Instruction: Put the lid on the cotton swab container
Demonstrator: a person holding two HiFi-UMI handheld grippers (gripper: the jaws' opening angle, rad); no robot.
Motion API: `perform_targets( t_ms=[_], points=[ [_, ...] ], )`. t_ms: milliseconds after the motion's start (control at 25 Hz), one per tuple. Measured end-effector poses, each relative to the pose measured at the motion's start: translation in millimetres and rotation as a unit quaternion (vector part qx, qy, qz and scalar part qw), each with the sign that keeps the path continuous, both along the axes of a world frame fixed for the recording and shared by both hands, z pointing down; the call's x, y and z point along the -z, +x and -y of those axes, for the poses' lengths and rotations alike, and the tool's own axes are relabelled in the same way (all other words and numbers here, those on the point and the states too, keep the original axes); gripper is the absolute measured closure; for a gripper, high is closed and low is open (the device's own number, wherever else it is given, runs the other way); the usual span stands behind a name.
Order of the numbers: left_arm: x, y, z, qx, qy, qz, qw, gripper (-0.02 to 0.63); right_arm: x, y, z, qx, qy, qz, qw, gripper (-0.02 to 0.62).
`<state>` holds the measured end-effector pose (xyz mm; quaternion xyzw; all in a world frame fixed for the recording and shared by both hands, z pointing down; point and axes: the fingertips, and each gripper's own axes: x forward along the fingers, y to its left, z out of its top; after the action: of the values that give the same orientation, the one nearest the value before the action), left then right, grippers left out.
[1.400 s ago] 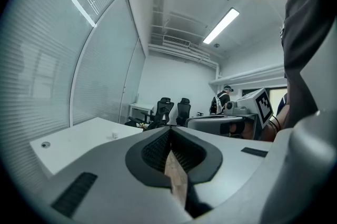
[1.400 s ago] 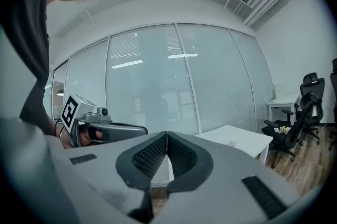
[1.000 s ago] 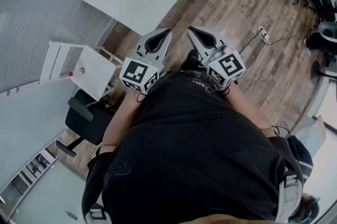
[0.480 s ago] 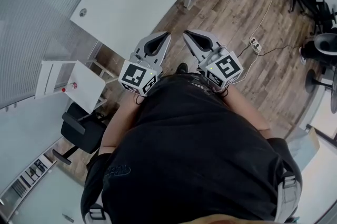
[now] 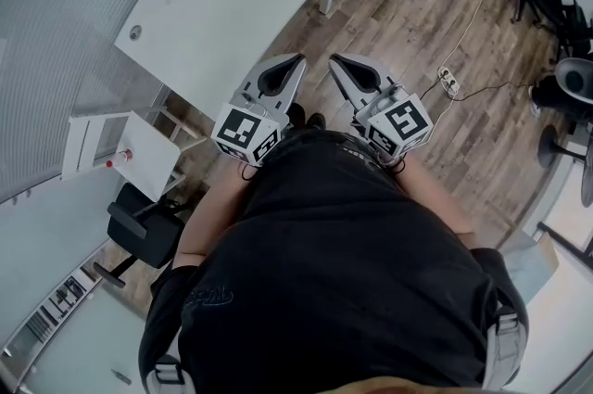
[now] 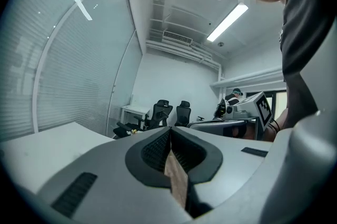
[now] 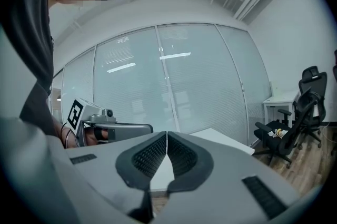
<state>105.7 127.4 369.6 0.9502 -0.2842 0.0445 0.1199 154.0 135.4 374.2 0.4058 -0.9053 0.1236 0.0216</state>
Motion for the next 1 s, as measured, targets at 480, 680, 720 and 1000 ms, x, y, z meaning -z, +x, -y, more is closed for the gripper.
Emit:
perform_targets(
  t_ms=[480, 680, 720, 1000],
  points=[
    [-2, 25, 49, -0.034, 0.0, -0.001, 0.9994, 0.589, -5, 23, 47, -0.027, -0.008, -0.001, 1.0, 0.571],
    [-4, 14, 78, -0.036, 0.0, -0.005, 0.9993, 0.589, -6, 14, 76, -0.029, -0.008, -0.005, 1.0, 0.571],
    [-3, 12, 85, -0.037, 0.0, -0.008, 0.9993, 0.589, -6, 12, 83, -0.029, -0.01, -0.006, 1.0, 0.571],
    [6, -24, 133, -0.042, 0.011, -0.011, 0.999, 0.589, 1, -26, 133, -0.027, -0.007, -0.011, 1.0, 0.571]
  ],
)
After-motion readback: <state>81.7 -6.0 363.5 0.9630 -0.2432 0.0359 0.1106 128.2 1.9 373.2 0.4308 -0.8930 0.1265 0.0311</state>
